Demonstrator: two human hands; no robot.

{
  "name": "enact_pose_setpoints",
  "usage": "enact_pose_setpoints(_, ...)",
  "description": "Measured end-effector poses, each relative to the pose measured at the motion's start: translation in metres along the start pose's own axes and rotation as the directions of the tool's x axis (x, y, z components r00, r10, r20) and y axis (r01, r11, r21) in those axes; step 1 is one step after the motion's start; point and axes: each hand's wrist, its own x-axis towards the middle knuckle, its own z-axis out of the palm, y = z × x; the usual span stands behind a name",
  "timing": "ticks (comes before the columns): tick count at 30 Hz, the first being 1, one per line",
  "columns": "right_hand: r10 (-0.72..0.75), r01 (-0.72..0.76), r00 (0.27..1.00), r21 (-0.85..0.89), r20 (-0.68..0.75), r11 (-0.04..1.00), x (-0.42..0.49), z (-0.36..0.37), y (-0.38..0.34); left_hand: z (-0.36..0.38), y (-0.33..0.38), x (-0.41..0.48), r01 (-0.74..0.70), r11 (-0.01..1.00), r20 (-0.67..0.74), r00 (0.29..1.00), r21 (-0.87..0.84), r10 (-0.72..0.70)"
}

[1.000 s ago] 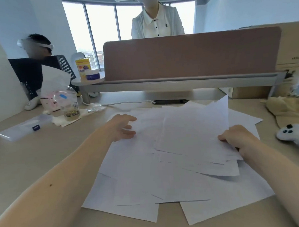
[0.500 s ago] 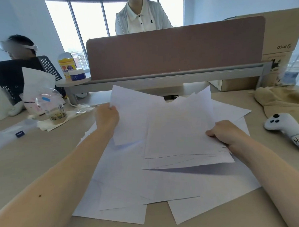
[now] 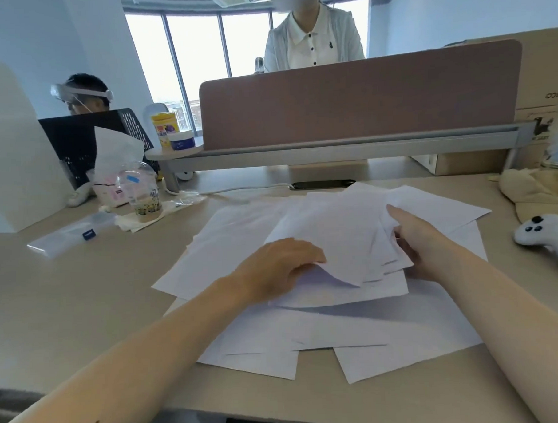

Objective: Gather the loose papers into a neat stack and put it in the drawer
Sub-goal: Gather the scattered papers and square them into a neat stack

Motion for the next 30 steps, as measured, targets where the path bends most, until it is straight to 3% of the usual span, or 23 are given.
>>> enact_pose_setpoints(2, 0.025, -0.027, 1.000, -0.123, -0.013, 0.992, 0.003, 0.004, 0.005, 0.001, 0.003, -0.008, 0.021, 0.999, 0.103, 0.995, -0.047, -0.016)
enact_pose_setpoints(4, -0.023, -0.013, 0.995, -0.362, -0.094, 0.932, 0.009, 0.007, 0.008, -0.004, 0.006, -0.017, 0.071, 0.995, 0.167, 0.984, -0.071, -0.059)
enact_pose_setpoints(6, -0.088, 0.006, 0.988, -0.541, -0.127, 0.841, 0.014, 0.010, 0.007, -0.014, -0.005, -0.026, 0.270, 0.952, 0.076, 0.962, -0.142, -0.261)
enact_pose_setpoints(7, -0.112, 0.018, 0.987, -0.600, -0.119, 0.800, 0.016, 0.011, 0.004, -0.022, -0.015, -0.030, 0.396, 0.900, -0.016, 0.914, -0.180, -0.406)
enact_pose_setpoints(9, -0.146, 0.036, 0.984, -0.680, -0.105, 0.732, 0.017, 0.012, -0.004, -0.039, -0.048, -0.043, 0.673, 0.727, -0.059, 0.727, -0.138, -0.684)
enact_pose_setpoints(11, -0.179, 0.069, 0.981, -0.711, -0.081, 0.700, 0.023, 0.011, -0.009, -0.059, -0.073, -0.064, 0.869, 0.495, 0.136, 0.488, 0.017, -0.862)
enact_pose_setpoints(14, -0.169, 0.099, 0.985, -0.776, -0.011, 0.623, 0.029, 0.023, -0.015, -0.083, -0.097, -0.103, 0.922, 0.307, 0.340, 0.218, 0.236, -0.915)
enact_pose_setpoints(16, -0.154, 0.105, 0.988, -0.789, 0.013, 0.606, 0.031, 0.024, -0.022, -0.086, -0.106, -0.108, 0.929, 0.262, 0.384, 0.149, 0.260, -0.911)
enact_pose_setpoints(19, -0.137, 0.114, 0.989, -0.835, 0.047, 0.537, 0.036, 0.041, -0.024, -0.088, -0.104, -0.104, 0.956, 0.222, 0.441, 0.118, 0.192, -0.890)
enact_pose_setpoints(21, -0.134, 0.138, 0.988, -0.859, 0.082, 0.493, 0.038, 0.057, -0.022, -0.088, -0.103, -0.104, 0.964, 0.219, 0.415, 0.139, 0.150, -0.899)
enact_pose_setpoints(24, -0.125, 0.194, 0.980, -0.877, 0.155, 0.439, 0.040, 0.081, -0.019, -0.085, -0.111, -0.114, 0.979, 0.147, 0.353, 0.190, -0.144, -0.916)
enact_pose_setpoints(27, -0.104, 0.242, 0.970, -0.876, 0.218, 0.417, 0.041, 0.095, -0.017, -0.078, -0.109, -0.116, 0.788, -0.055, 0.364, 0.220, -0.614, -0.905)
enact_pose_setpoints(30, -0.081, 0.251, 0.968, -0.875, 0.239, 0.414, 0.046, 0.104, -0.010, -0.069, -0.101, -0.110, 0.581, -0.144, 0.341, 0.245, -0.801, -0.908)
